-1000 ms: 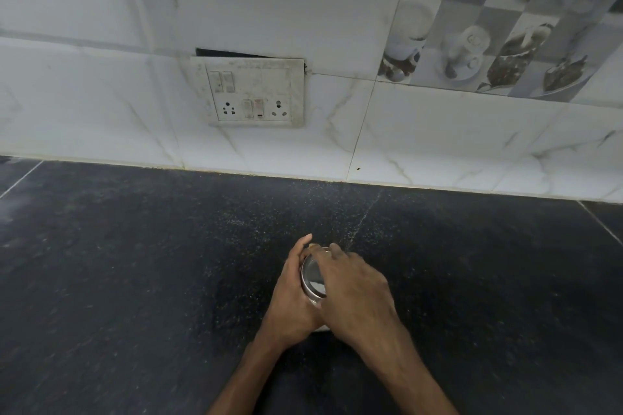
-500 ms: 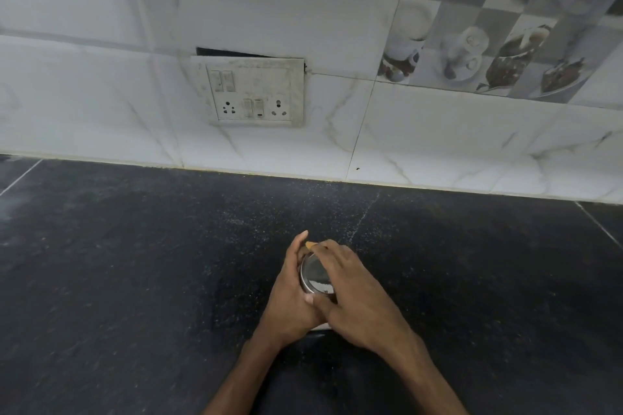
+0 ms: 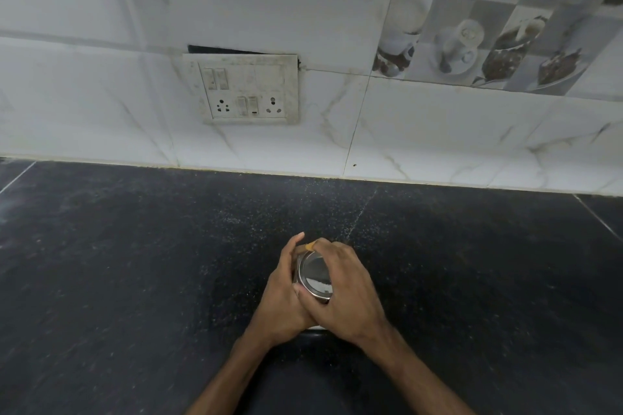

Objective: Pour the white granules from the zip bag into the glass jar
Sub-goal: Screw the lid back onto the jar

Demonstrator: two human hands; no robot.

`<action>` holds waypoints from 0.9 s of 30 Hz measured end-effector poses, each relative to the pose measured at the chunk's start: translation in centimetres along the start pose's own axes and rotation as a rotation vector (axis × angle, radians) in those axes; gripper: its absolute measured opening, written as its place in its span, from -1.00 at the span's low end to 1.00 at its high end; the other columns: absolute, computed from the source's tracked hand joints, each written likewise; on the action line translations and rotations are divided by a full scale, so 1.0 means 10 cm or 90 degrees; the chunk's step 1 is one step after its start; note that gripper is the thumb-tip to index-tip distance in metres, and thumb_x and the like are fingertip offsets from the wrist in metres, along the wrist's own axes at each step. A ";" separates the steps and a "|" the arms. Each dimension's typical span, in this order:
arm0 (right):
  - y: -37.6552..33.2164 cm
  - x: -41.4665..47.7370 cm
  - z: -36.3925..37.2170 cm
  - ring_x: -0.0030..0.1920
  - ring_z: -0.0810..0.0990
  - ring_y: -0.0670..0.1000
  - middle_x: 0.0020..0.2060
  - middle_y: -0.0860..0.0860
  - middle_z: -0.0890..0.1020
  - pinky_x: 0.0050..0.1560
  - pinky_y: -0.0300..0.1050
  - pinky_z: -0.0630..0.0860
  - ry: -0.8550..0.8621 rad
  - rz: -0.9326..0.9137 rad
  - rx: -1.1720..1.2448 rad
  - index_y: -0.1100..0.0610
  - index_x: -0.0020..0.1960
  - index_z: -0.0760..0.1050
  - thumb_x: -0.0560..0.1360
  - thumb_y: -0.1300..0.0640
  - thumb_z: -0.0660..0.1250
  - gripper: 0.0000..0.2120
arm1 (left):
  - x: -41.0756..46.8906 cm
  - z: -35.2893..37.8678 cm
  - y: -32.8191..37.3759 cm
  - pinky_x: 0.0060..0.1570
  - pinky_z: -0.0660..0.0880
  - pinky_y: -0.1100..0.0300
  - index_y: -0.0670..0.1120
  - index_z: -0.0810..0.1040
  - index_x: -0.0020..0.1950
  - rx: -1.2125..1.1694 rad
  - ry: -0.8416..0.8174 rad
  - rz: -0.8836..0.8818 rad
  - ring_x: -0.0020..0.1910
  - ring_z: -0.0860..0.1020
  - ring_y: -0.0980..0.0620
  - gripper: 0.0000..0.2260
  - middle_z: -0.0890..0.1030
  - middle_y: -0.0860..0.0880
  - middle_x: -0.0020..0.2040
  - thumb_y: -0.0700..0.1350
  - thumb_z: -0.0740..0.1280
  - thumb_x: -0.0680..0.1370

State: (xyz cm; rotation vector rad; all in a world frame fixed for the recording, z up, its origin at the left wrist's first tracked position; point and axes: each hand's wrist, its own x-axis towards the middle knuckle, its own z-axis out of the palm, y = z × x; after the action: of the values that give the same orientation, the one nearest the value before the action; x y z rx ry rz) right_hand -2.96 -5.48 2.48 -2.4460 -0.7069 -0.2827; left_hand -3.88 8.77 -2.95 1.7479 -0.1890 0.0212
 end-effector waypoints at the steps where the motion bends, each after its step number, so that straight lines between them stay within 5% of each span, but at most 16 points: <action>1: 0.01 0.02 -0.05 0.33 0.43 -0.04 0.33 -0.06 0.50 0.32 -0.15 0.42 -0.033 -0.007 -0.010 0.02 0.40 0.34 0.41 -0.19 0.36 -0.38 | 0.01 -0.01 0.00 0.31 0.41 0.34 -0.05 0.05 0.58 -0.003 -0.006 -0.008 0.31 0.53 0.25 0.11 0.49 0.37 0.33 -0.27 0.68 0.22; 6: 0.10 0.18 -0.27 0.34 0.40 -0.09 0.40 -0.11 0.43 0.35 -0.19 0.31 -0.197 -0.074 -0.062 -0.01 0.50 0.28 0.43 -0.20 0.38 -0.29 | 0.04 -0.05 -0.02 0.31 0.41 0.33 0.00 0.03 0.59 -0.027 -0.037 -0.027 0.36 0.50 0.22 0.16 0.49 0.20 0.37 -0.26 0.69 0.19; 11: 0.07 0.07 -0.06 0.28 0.43 -0.07 0.29 -0.06 0.52 0.29 -0.16 0.43 -0.058 -0.038 0.019 0.06 0.38 0.39 0.41 -0.14 0.36 -0.40 | 0.00 -0.01 0.00 0.30 0.45 0.29 -0.01 0.06 0.57 -0.015 0.003 -0.013 0.31 0.54 0.18 0.14 0.51 0.30 0.32 -0.25 0.70 0.18; 14: -0.01 0.02 0.01 0.25 0.43 -0.08 0.26 -0.09 0.53 0.22 -0.30 0.35 0.005 0.022 0.036 0.01 0.38 0.31 0.39 -0.15 0.37 -0.38 | -0.03 0.03 -0.01 0.30 0.45 0.28 -0.02 0.09 0.56 -0.016 0.027 0.002 0.32 0.54 0.11 0.11 0.52 0.25 0.32 -0.26 0.69 0.19; 17: 0.02 0.04 -0.07 0.32 0.36 -0.15 0.33 -0.14 0.47 0.26 -0.42 0.19 -0.064 0.033 0.056 -0.04 0.43 0.31 0.36 -0.13 0.45 -0.30 | -0.03 0.00 -0.03 0.33 0.44 0.25 0.03 0.06 0.56 -0.014 0.003 -0.012 0.34 0.52 0.16 0.14 0.50 0.29 0.34 -0.28 0.69 0.18; 21: 0.18 0.16 -0.23 0.36 0.37 -0.19 0.42 -0.17 0.41 0.39 -0.21 0.33 -0.197 0.029 0.077 -0.06 0.51 0.24 0.30 -0.07 0.56 -0.14 | -0.01 -0.12 -0.07 0.41 0.42 0.14 0.05 -0.01 0.60 -0.014 -0.057 -0.034 0.38 0.48 0.18 0.22 0.48 0.32 0.34 -0.29 0.70 0.16; 27: 0.15 0.04 -0.02 0.29 0.48 -0.19 0.28 -0.29 0.48 0.30 -0.17 0.47 -0.063 0.100 0.208 -0.16 0.41 0.29 0.25 -0.07 0.58 -0.20 | -0.07 -0.03 0.00 0.31 0.47 0.22 0.03 0.11 0.56 -0.008 0.006 -0.014 0.34 0.52 0.12 0.11 0.50 0.24 0.34 -0.22 0.70 0.18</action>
State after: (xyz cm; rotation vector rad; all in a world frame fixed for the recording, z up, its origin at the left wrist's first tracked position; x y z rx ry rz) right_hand -1.81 -6.50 2.12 -2.1976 -0.5489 0.0163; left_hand -4.52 9.18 -2.99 1.7375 -0.1625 0.0122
